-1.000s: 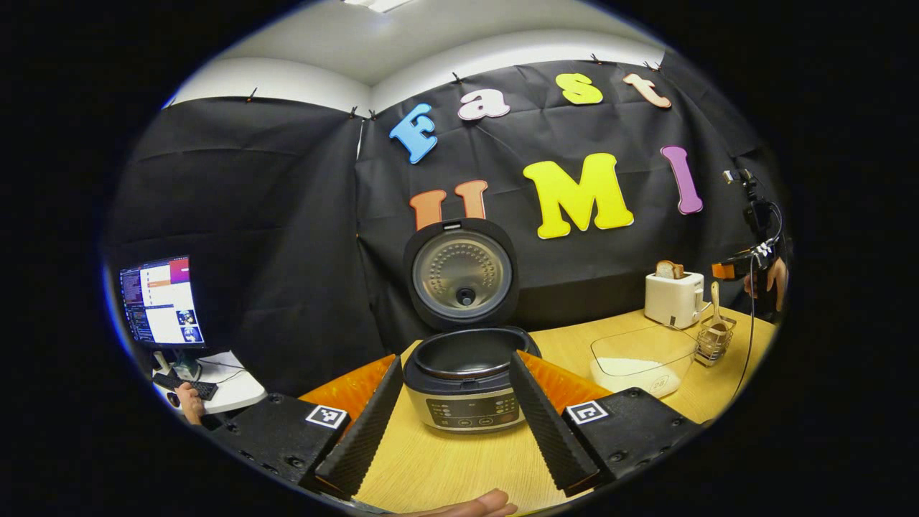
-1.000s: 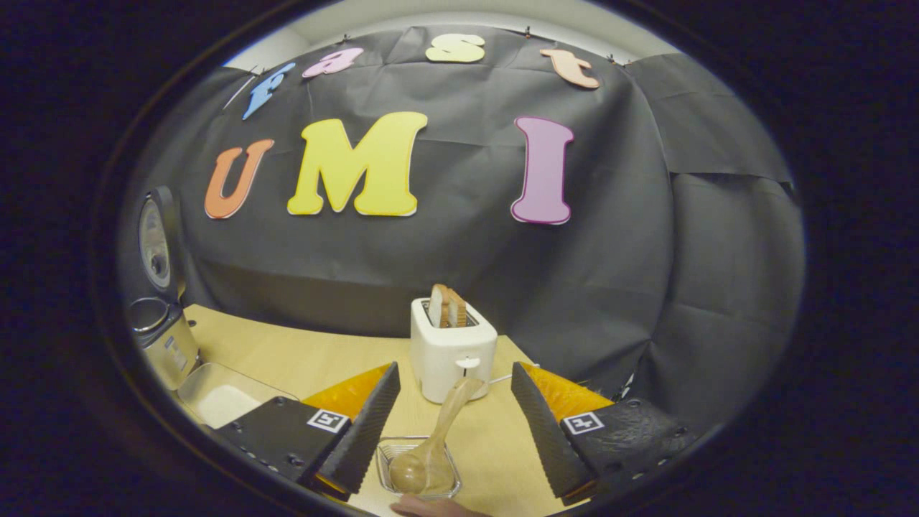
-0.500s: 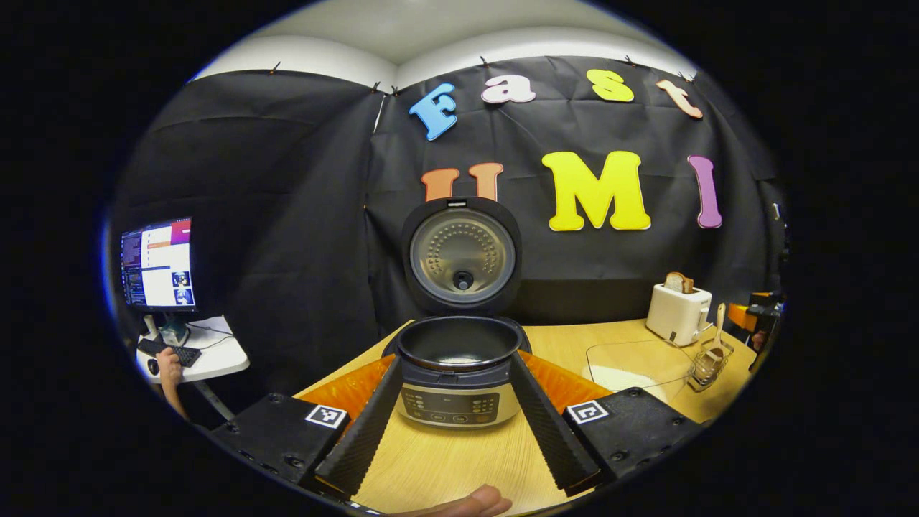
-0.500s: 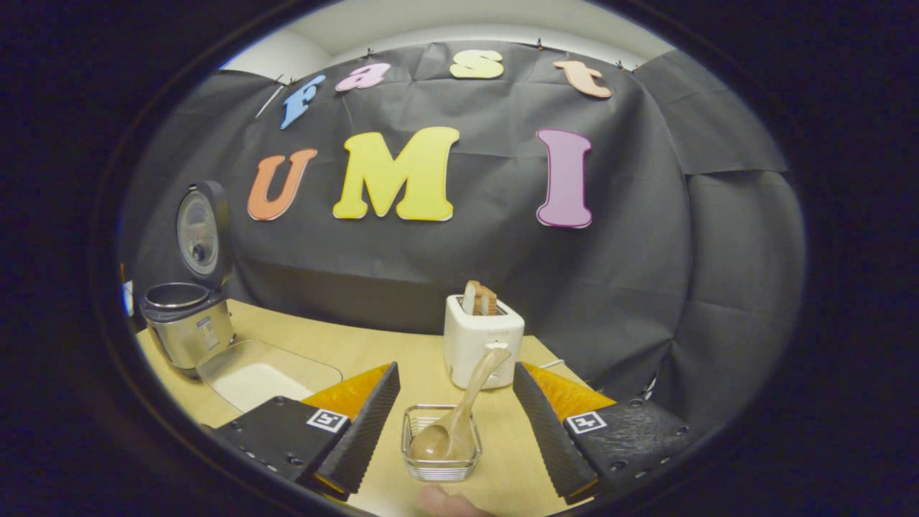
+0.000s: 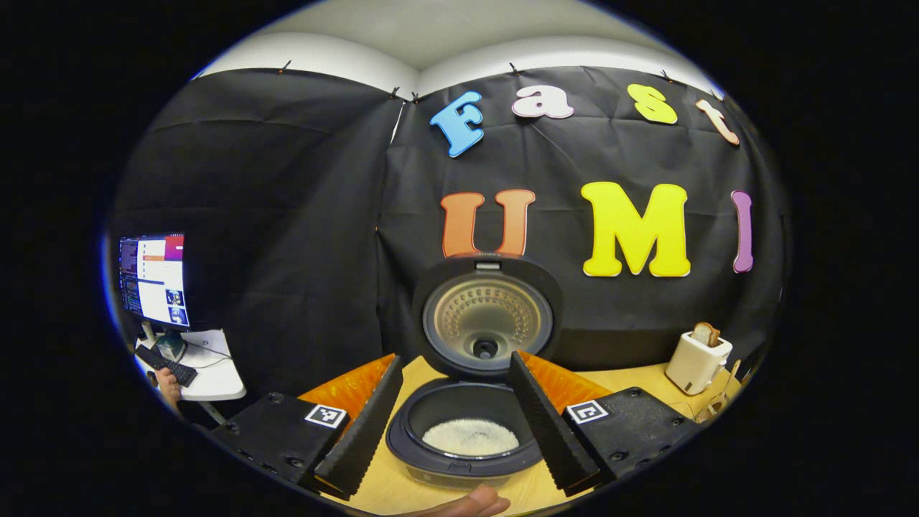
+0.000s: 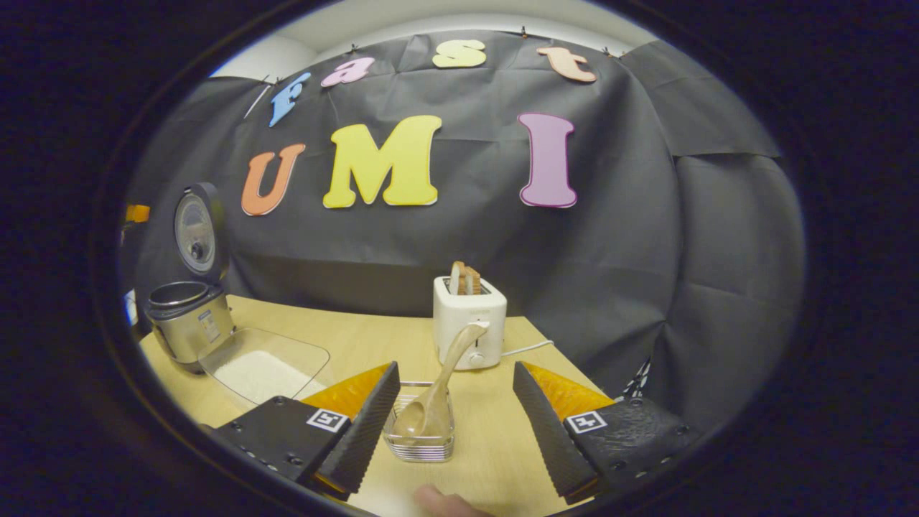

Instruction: Close the left gripper, press the button to open the rice cooker; take a wooden spoon from the chopstick holder with the right hand, scoop a spoonful of rice and pour it into the rice cooker, then put the wooden spoon back into the chopstick holder.

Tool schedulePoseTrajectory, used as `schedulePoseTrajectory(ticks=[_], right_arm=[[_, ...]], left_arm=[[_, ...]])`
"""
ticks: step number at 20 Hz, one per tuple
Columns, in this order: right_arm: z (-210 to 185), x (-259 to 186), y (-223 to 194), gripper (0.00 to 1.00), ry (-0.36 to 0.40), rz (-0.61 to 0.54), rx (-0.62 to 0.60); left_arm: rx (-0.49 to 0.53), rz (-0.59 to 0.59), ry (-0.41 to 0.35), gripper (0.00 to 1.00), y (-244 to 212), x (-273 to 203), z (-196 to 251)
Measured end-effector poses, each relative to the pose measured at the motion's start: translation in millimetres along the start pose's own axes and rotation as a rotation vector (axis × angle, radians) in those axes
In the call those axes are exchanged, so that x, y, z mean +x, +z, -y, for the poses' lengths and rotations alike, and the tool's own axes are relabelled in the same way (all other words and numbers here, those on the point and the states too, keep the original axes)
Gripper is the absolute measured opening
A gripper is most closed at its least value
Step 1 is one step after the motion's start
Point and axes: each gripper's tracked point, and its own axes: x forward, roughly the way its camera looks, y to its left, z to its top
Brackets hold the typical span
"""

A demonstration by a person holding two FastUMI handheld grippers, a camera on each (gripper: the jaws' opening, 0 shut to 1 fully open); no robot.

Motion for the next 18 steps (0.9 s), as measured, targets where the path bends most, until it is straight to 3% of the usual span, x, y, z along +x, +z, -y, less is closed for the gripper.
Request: schedulePoseTrajectory(ticks=[3, 5, 6, 7, 11, 12, 14, 17, 18], right_arm=[[6.4, -3.6, 2.1, 0.94, 0.007, -0.007, -0.008], [9.4, -5.7, 6.0, 0.97, 0.009, 0.003, -0.018], [10.2, -9.6, 6.2, 0.94, 0.010, 0.004, -0.026], [11.3, -12.2, 6.5, 0.97, 0.002, 0.005, -0.033], [4.0, -28.5, 24.5, 0.94, 0.022, 0.065, -0.065], [2.3, -29.5, 25.2, 0.97, 0.024, 0.065, -0.071], [3.5, -33.6, 23.7, 0.94, 0.012, 0.058, -0.090], [-2.5, -40.1, 29.9, 0.98, 0.028, 0.077, -0.117], [-3.3, -41.3, 30.9, 0.97, 0.029, 0.078, -0.126]], left_arm=[[-0.004, -0.002, -0.033, 0.92, 22.1, 29.9, 11.1], [-0.017, 0.002, -0.069, 0.95, 38.2, 49.1, 20.7], [-0.014, 0.012, -0.081, 0.95, 47.2, 56.4, 26.9], [-0.007, 0.029, -0.081, 0.95, 57.4, 63.2, 31.6], [-0.004, 0.075, -0.094, 0.94, 93.4, 108.1, 52.4], [-0.016, 0.064, -0.103, 0.94, 95.9, 119.9, 56.2], [-0.023, 0.030, -0.111, 0.94, 92.9, 142.4, 60.9], [0.015, -0.035, -0.096, 0.95, 84.7, 176.3, 63.4], [0.037, -0.062, -0.085, 0.91, 80.6, 185.9, 60.4]])
